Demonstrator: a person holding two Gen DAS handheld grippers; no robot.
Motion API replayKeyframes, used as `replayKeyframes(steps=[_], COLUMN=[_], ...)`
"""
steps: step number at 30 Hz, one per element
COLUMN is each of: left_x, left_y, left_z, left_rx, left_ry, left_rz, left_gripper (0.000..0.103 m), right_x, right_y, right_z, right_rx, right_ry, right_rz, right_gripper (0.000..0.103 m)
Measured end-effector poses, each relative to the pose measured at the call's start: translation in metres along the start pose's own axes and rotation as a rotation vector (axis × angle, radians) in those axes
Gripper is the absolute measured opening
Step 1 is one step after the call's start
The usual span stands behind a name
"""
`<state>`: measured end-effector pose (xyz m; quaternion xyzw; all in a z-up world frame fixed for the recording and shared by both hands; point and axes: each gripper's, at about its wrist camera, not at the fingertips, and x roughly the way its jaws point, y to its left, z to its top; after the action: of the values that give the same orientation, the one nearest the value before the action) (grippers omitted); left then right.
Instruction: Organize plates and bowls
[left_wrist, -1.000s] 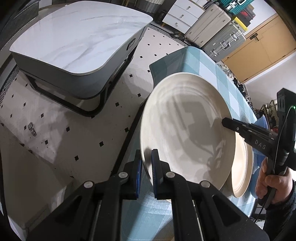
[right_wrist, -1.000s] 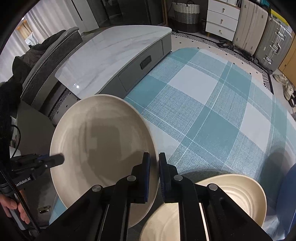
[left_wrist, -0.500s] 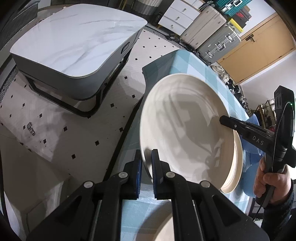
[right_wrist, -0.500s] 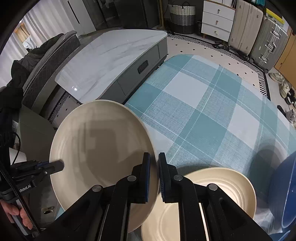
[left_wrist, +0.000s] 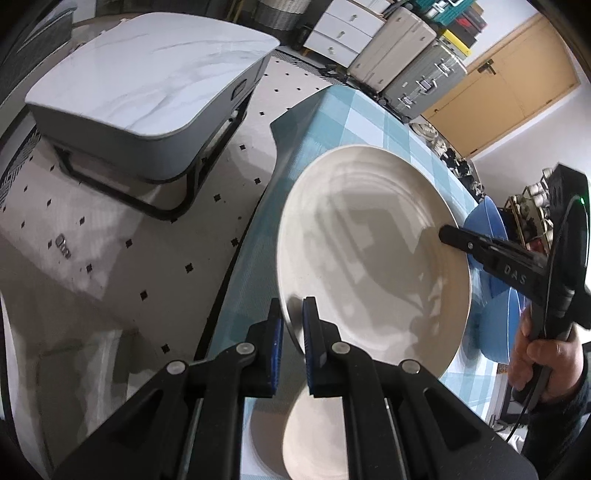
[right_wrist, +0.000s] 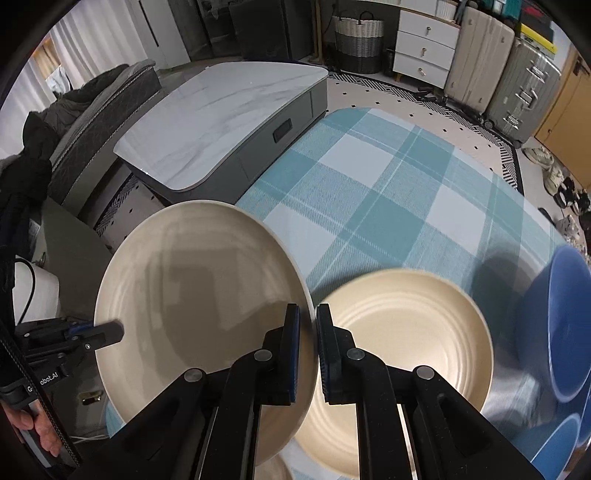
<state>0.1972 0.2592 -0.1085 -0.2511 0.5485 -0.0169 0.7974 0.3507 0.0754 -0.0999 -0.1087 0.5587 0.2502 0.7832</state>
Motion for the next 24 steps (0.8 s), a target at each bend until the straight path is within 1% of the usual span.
replayKeyframes(steps=[8, 17, 24], left_x=[-0.015, -0.012, -0.01], left_y=[-0.008, -0.007, -0.02], left_z=[-0.039, -0.083, -0.104], left_rx=[0.016, 0.016, 0.097], left_ry=[-0.021, -0.005, -0.006], left_rz=[-0.001, -0.016, 0.047], left_gripper=[0.007, 0.008, 0.009], right_x=[-0.017, -0.03, -0.027], right_y=[0.008, 0.018, 0.013], right_z=[-0.043, -0.092, -0.123], right_rx=[0.013, -0.003, 0.023], right_ry=[-0.018, -0.034, -0.029], right_rz=[-0.005, -0.028, -0.012], right_gripper=[0.009, 0.009, 0.009])
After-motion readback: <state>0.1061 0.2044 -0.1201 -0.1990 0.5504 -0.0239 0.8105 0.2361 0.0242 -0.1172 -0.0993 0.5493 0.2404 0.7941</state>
